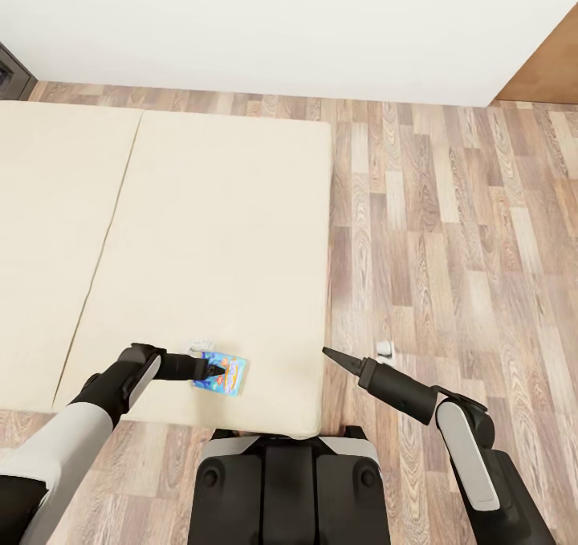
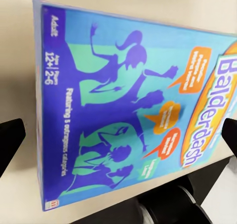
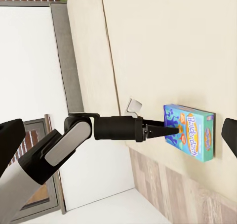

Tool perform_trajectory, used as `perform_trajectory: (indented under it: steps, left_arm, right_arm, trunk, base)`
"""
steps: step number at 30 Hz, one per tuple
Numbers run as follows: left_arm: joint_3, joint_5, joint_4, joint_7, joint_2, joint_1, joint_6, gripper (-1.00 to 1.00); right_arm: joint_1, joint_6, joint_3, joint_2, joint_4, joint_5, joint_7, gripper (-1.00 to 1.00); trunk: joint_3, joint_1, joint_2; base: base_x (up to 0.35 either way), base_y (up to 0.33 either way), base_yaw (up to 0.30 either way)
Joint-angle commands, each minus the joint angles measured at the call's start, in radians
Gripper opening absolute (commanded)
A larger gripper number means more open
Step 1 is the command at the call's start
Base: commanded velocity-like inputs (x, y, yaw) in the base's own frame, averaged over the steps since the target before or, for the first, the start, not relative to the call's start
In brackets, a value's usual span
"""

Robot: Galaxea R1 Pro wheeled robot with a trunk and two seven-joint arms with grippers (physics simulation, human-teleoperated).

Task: Put all the toys in the child's room - the three board games (two on the bed and one on the table), the two jigsaw puzzles on the table, and the tennis ball on the table - inside the toy box on the table in the child's room.

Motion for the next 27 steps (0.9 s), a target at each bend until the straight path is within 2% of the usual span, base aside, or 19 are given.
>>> perform_trajectory:
  steps: [1,6,16,27]
  left_arm:
    - [-0.005,0.01,-0.001,0.003,0.002,0.0,0.007,1.0]
    - [-0.005,0.011,-0.002,-0.003,0.005,0.0,0.007,1.0]
    - [-0.008,0.009,-0.002,-0.089,0.004,0.0,0.007,1.0]
    - [-0.007,0.008,-0.001,-0.119,0.002,0.0,0.007,1.0]
  right_arm:
    - [0.0,0.006,-0.001,0.0,0.0,0.0,0.002,1.0]
    - [0.0,0.006,-0.001,0.0,0.0,0.0,0.002,1.0]
    - [0.0,0.006,-0.001,0.0,0.0,0.0,0.002,1.0]
    - [0.0,0.006,0.0,0.001,0.0,0.0,0.001,1.0]
  trunk:
    - [-0.001,0.001,-0.002]
    - [-0.001,0.001,-0.002]
    - [-0.001,0.001,-0.002]
    - [-0.001,0.001,-0.002]
  base:
    - [0.0,0.0,0.0]
    - [0.0,0.0,0.0]
    - [0.0,0.0,0.0]
    - [0.0,0.0,0.0]
